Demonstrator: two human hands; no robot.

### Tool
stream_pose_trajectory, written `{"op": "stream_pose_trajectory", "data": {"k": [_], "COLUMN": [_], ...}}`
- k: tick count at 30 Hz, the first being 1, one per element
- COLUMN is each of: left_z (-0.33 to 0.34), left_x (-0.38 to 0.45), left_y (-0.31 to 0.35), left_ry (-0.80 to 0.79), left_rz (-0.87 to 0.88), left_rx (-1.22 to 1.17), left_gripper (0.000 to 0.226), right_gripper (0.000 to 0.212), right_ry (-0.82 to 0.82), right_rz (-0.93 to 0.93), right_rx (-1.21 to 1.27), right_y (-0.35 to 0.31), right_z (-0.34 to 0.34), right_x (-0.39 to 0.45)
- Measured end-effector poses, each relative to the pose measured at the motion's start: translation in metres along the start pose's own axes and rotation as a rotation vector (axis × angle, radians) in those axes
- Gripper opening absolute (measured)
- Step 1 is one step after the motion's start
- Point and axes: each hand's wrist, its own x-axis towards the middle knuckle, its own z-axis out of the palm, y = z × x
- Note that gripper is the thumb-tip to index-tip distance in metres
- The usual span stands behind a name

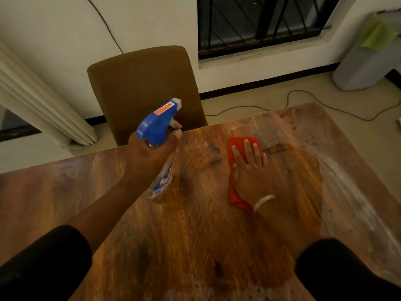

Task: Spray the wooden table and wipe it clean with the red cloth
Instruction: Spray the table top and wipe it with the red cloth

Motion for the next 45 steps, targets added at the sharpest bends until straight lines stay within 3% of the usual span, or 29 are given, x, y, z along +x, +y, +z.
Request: {"op": "stream_pose_trajectory", "data": {"k": [5, 10, 12, 17, 19, 22, 23, 26, 30, 33, 35, 40, 42, 45], "left_z": [0.005, 0.002, -0.002, -0.001, 0.005, 0.021, 0.029, 0.054, 0.083, 0.106, 0.124, 0.158, 0.16, 0.152], "left_x": [0.004, 0.009, 0.011, 0.009, 0.004, 0.003, 0.005, 0.012, 0.015, 0.012, 0.01, 0.019, 0.026, 0.029], "left_y": [0.003, -0.002, -0.005, -0.005, -0.002, 0.003, 0.005, 0.016, 0.024, 0.031, 0.039, 0.049, 0.051, 0.046], "left_ry": [0.029, 0.015, 0.023, -0.011, -0.027, -0.035, -0.034, -0.047, -0.063, -0.032, -0.053, -0.082, -0.036, -0.038], "left_rz": [0.003, 0.03, 0.039, 0.035, 0.029, 0.064, 0.086, 0.056, 0.052, 0.06, -0.003, -0.213, -0.194, -0.169], "left_rx": [0.001, -0.007, -0.024, -0.049, -0.028, 0.03, 0.054, 0.012, -0.087, -0.102, -0.078, -0.048, -0.057, -0.077], "left_gripper": [0.022, 0.025, 0.026, 0.036, 0.035, 0.02, 0.014, 0.031, 0.015, 0.017, 0.017, 0.016, 0.012, 0.043], "right_gripper": [0.065, 0.063, 0.061, 0.066, 0.073, 0.059, 0.056, 0.056, 0.058, 0.059, 0.06, 0.061, 0.059, 0.056], "right_ry": [-0.031, -0.051, -0.05, 0.008, -0.023, -0.05, -0.046, -0.029, 0.0, 0.031, 0.0, -0.064, -0.049, -0.014], "right_rz": [-0.117, -0.408, -0.396, -0.045, -0.113, -0.363, -0.425, -0.419, -0.096, 0.065, 0.05, -0.331, -0.292, -0.092], "right_rx": [-0.005, 0.012, 0.007, -0.029, -0.029, -0.053, -0.048, -0.071, -0.063, -0.012, -0.025, -0.085, -0.053, -0.065], "right_y": [-0.075, -0.086, -0.055, -0.036, -0.063, -0.083, -0.077, -0.026, 0.065, 0.081, 0.066, 0.063, 0.092, 0.138], "right_z": [0.006, 0.017, 0.016, -0.009, -0.011, -0.006, -0.004, -0.008, -0.03, -0.041, -0.041, -0.028, -0.026, -0.039], "right_x": [0.058, 0.013, 0.005, 0.061, 0.079, 0.079, 0.072, 0.053, 0.07, 0.102, 0.113, 0.058, 0.03, 0.039]}}
